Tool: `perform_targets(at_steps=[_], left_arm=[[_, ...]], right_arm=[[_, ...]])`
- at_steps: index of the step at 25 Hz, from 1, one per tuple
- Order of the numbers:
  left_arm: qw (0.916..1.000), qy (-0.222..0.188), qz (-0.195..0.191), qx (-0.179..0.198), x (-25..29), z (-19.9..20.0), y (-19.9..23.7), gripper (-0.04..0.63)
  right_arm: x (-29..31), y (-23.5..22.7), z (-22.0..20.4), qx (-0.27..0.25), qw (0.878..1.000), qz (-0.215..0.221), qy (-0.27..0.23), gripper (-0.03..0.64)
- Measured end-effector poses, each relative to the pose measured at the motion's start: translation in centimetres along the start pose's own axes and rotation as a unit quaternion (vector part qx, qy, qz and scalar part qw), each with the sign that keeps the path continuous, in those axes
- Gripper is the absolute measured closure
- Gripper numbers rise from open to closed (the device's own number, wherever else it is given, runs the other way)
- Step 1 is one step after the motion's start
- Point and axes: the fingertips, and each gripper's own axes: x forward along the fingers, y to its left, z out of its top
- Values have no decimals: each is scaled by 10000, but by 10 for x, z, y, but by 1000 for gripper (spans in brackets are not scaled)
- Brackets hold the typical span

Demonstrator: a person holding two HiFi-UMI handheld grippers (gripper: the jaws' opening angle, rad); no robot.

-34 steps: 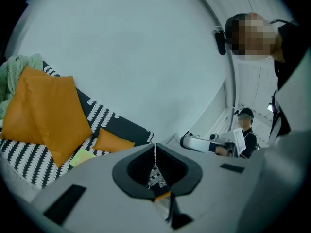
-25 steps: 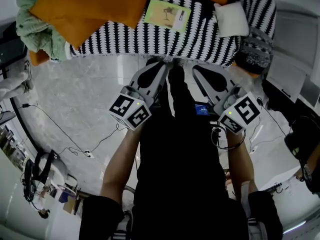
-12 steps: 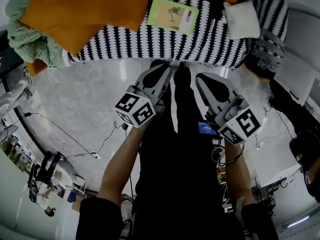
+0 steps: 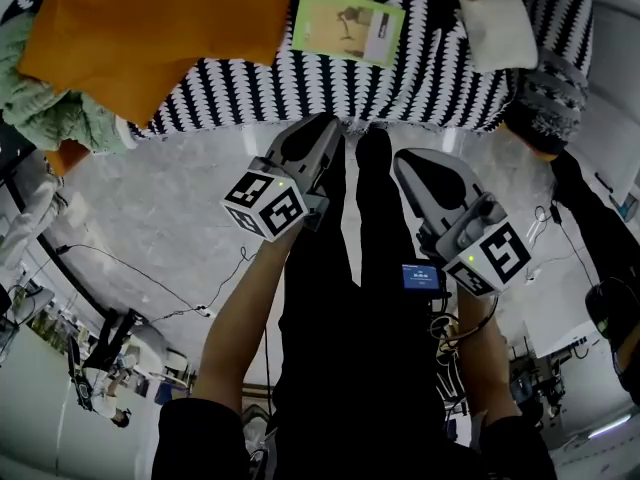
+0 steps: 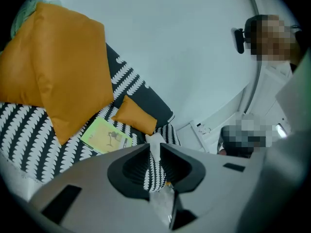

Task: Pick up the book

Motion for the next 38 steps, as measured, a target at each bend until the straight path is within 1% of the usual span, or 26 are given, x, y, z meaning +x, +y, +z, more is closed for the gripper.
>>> perform_targets(at_steps=[4,9,12,14,17,20,24,29,31,35,38], left_arm=[[9999,23,44,-111,12,-4,30,506],[9992,-210,314,-88,29,-1,71,492],[9988,-236,402,-127,36,-5,89,486],[9992,-156,329,-178,44,-12,100,485],[9996,123,88,-256,59,-27,113,480],[9991,364,39,-212,68,-39,125,469],[9990,346,93,-280,80,-49,140,462],[9990,217,78,-395,99,-59,152,423],[9985,173,113,-501,107,-65,161,409],[9959,77,163,-881,122,-76,182,385],[9936,51,260,-1096,133,-86,200,368]], right_arm=[[12,-9,-7,22,10000,-32,-1,600],[20,-26,-25,120,9999,11,9,600],[24,-35,-34,193,9998,7,22,600],[29,-43,-40,222,9997,-6,54,600],[37,-52,-47,237,9997,7,108,600],[42,-55,-52,272,9995,41,171,600],[44,-59,-64,331,9992,83,207,600],[48,-64,-76,402,9987,170,273,600],[50,-69,-80,414,9985,181,298,600],[52,-80,-86,437,9984,163,317,600],[54,-89,-95,472,9981,144,379,600]])
